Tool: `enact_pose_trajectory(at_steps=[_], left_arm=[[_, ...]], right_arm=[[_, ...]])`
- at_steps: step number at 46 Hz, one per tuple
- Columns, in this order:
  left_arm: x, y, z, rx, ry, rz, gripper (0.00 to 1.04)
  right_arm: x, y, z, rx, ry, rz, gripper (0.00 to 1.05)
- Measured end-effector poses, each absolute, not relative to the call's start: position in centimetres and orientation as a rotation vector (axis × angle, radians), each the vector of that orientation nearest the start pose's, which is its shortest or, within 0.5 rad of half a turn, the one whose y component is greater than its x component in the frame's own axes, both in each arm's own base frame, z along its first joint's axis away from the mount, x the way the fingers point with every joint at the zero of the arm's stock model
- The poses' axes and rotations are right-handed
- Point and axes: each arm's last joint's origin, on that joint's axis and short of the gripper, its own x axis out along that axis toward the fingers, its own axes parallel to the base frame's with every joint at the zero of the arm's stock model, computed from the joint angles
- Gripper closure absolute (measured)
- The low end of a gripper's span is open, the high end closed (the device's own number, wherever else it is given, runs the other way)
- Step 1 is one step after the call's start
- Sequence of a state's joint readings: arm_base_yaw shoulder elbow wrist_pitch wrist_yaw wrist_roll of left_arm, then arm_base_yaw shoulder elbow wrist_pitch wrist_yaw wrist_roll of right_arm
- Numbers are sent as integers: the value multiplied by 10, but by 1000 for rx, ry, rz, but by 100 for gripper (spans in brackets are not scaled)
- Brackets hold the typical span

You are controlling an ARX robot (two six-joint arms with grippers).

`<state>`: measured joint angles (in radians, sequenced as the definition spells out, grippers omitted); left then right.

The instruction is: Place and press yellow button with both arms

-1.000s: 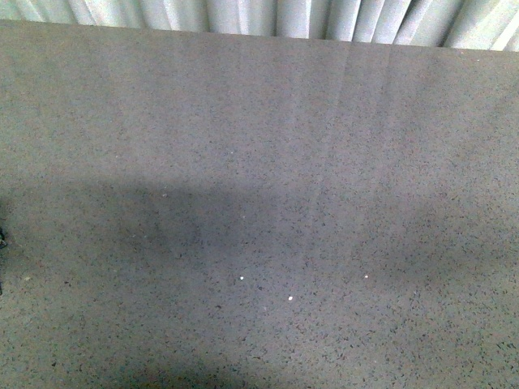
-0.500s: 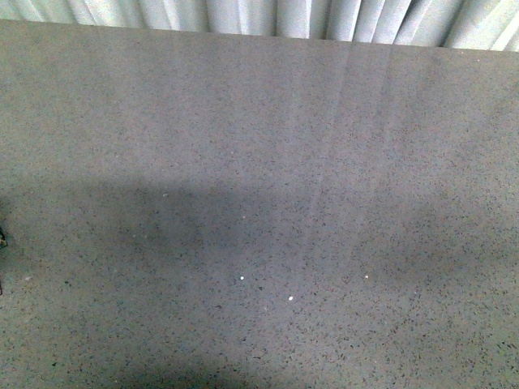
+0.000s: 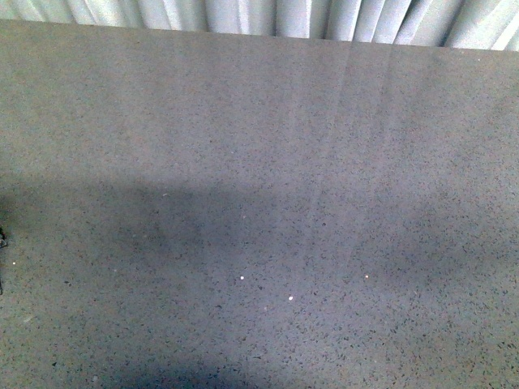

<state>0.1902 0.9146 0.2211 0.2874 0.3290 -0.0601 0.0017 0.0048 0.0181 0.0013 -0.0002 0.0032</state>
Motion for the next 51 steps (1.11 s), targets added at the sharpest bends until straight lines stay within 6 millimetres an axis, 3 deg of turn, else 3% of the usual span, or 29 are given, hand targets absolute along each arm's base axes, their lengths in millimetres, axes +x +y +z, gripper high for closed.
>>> enact_pose_trajectory(at_steps=[5,14,33,51], left_arm=[[200,47,150,-161,434,-35,9],[222,79,130,-170,492,55,9],[240,106,114,-191,526,146,9],[245,127,82,-219,599,216,9]], right_arm=[[97,0,169,3,-15,2,9],[97,0,169,3,-15,2,9],[97,0,169,3,-15,2,9],[97,0,169,3,-15,2,9]])
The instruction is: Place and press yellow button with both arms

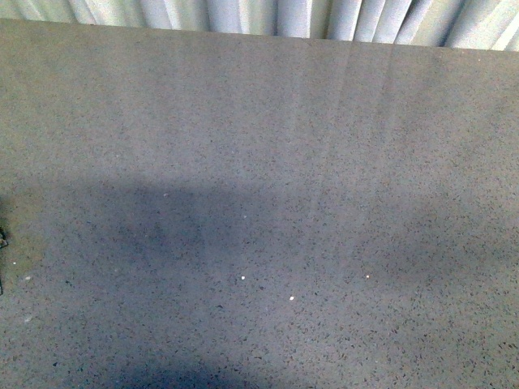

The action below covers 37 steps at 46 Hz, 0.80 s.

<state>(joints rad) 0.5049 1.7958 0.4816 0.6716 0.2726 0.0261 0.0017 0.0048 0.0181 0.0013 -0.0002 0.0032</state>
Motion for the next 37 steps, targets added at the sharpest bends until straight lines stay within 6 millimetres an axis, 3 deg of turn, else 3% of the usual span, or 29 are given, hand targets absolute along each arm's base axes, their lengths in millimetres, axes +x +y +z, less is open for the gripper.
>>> enact_pose_trajectory(at_steps=[29,37], left_arm=[[251,129,72,-211,592,222,9],[251,128,71,-204,592,216,34]], right_arm=[[97,0,169,3,-15,2,9],[97,0,169,3,-15,2,9]])
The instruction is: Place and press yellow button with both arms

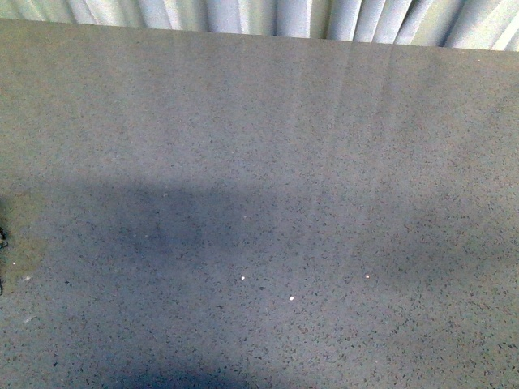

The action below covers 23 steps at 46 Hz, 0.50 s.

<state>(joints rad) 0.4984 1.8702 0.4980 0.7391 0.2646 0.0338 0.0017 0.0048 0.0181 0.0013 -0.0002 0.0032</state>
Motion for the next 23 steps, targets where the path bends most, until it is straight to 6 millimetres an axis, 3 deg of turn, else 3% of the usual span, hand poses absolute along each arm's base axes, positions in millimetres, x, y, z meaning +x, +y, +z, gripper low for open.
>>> enact_pose_trajectory(at_steps=[12,23], left_arm=[[252,127,71,-198,588,210,69],[252,127,71,-198,586,205,71]], right_arm=[[97,0,169,3,-15,2,9],[97,0,169,3,-15,2,9]])
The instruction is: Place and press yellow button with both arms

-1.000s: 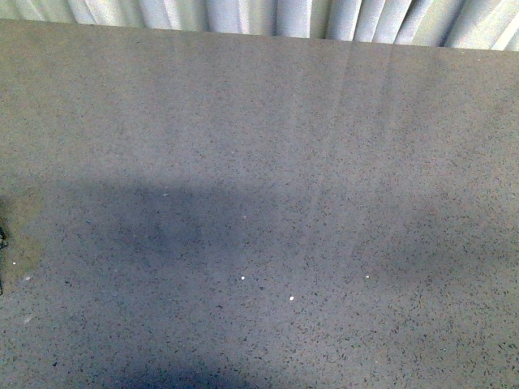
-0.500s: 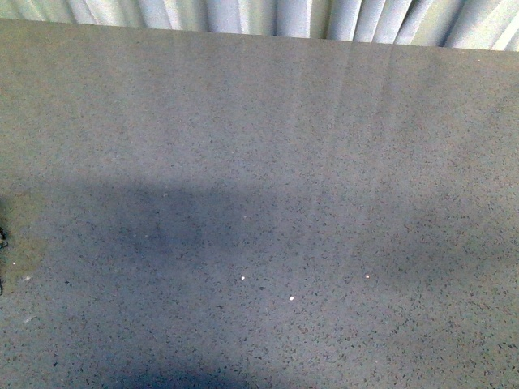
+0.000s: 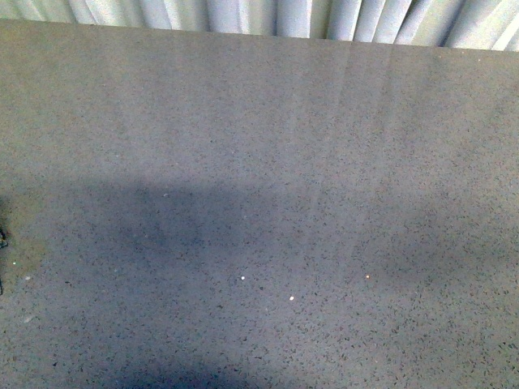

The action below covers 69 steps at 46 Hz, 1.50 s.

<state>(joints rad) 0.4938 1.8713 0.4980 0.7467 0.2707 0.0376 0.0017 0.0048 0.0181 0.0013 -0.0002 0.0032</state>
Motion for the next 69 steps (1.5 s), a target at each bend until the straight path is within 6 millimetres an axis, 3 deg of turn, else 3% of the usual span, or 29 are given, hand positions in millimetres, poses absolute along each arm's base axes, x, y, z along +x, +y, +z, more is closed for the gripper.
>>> enact_pose_trajectory(at_steps=[6,12,19,27,37,43,48,57,69], left_arm=[[251,129,82,-198,566,197,71],[252,124,109,-173,509,181,71],[265,89,145,-132,415,70,71],[276,40,153,-127,395,-39,71],[281,-59,136,-112,428,-260,71],[273,-103,115,-93,473,-352,71],[267,-117,101,-83,498,-368,71],[258,-124,77,-72,564,-370,71],[250,-125,65,-68,601,-377,71]], right_arm=[[97,0,169,3,-15,2,9],[97,0,169,3,-15,2,9],[97,0,169,3,-15,2,9],[97,0,169,3,-15,2,9],[97,0,169,3,-15,2,9],[97,0,169,3,-15,2,9],[97,0,169,3,-15,2,9],[97,0,169,3,-15,2,9],[97,0,169,3,-15,2,9]])
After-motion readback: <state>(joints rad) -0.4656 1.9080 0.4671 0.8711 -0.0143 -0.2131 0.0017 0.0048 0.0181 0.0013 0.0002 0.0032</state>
